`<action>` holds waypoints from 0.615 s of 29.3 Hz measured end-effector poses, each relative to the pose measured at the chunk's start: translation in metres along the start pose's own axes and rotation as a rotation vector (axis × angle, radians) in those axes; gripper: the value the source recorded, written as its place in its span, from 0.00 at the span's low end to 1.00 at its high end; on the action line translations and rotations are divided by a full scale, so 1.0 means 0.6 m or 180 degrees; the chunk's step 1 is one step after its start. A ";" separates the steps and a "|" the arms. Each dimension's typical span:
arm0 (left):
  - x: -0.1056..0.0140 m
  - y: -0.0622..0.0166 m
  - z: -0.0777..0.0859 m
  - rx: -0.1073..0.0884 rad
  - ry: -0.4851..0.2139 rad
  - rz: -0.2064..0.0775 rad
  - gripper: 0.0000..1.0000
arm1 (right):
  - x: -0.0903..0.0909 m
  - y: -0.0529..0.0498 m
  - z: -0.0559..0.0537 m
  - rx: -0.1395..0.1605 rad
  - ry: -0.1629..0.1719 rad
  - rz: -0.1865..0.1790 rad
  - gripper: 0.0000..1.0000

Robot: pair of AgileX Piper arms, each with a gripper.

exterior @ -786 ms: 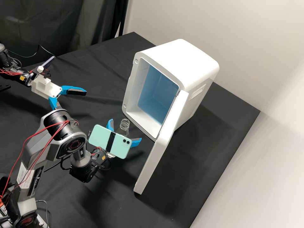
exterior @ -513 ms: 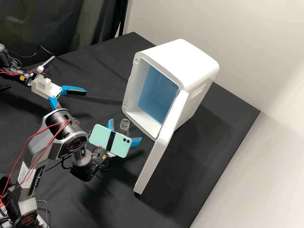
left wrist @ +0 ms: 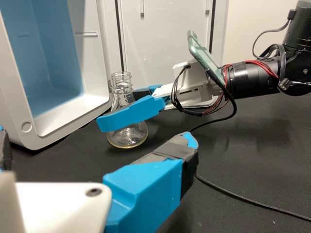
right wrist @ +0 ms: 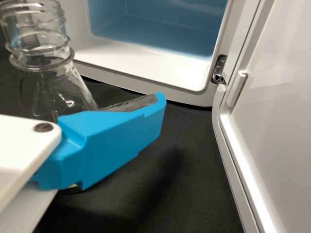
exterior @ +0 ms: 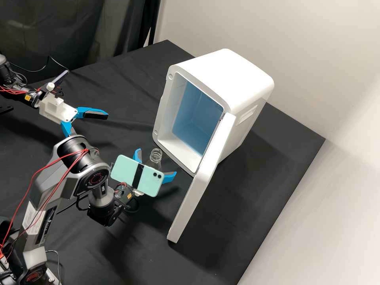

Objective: Place the flask in the incubator

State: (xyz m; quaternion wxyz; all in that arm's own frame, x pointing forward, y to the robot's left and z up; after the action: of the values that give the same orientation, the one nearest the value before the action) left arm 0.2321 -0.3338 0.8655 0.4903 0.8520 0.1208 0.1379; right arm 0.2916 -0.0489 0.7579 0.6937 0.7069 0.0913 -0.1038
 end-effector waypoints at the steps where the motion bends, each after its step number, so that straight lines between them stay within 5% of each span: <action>1: 0.000 0.000 0.000 0.0000 0.0000 0.0000 1.00 | 0.000 0.000 0.000 -0.0004 -0.0002 -0.0002 1.00; 18: 0.000 0.000 0.000 0.0000 0.0000 0.0000 1.00 | 0.000 -0.001 0.001 -0.0020 -0.0005 -0.0006 1.00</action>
State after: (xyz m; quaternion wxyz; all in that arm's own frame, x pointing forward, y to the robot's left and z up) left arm 0.2321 -0.3338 0.8655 0.4903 0.8520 0.1208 0.1379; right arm 0.2916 -0.0494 0.7573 0.6959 0.7045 0.0917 -0.1047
